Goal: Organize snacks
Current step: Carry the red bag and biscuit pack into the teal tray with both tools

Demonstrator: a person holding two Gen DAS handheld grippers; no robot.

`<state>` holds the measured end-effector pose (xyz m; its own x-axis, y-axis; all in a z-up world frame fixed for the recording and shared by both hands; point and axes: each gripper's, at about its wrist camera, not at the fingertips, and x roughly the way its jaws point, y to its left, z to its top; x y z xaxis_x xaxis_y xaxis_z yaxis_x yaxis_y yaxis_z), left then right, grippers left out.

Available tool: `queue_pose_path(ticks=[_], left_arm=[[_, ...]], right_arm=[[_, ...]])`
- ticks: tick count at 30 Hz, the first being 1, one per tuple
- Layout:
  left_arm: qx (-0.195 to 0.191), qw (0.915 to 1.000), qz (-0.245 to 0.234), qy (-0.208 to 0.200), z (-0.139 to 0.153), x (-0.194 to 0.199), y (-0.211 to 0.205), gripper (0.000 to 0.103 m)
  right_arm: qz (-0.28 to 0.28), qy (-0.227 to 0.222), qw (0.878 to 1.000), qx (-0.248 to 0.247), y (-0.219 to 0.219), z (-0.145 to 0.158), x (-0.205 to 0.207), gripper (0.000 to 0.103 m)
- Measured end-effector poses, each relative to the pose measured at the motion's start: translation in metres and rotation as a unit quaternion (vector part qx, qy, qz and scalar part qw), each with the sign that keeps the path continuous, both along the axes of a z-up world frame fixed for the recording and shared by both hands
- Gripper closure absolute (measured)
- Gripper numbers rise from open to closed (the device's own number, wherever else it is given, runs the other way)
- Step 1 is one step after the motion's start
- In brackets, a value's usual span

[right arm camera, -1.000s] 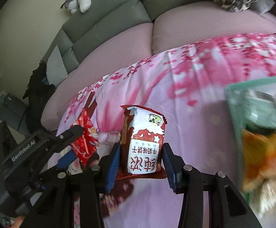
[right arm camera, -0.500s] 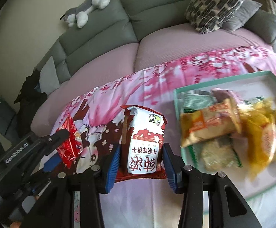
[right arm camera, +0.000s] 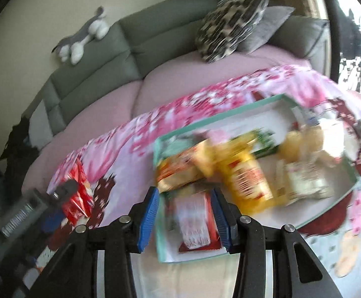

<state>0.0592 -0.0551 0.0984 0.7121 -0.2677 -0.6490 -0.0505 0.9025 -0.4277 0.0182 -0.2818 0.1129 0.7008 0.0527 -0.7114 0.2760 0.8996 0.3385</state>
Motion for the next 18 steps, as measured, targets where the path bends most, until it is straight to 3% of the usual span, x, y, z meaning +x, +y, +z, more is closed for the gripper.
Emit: queue_pose_path(ticks=[7,18], left_arm=[[0.022,0.9981,-0.054,0.017,-0.016,0.001,-0.040,0.048],[0.064,0.9899,-0.121,0.038,-0.050,0.011,-0.088,0.048]], right_arm=[[-0.041,0.007,0.999,0.015,-0.037,-0.006,-0.009,0.057],[-0.063,0.030,0.997,0.037,-0.059,-0.028,-0.010,0.057]])
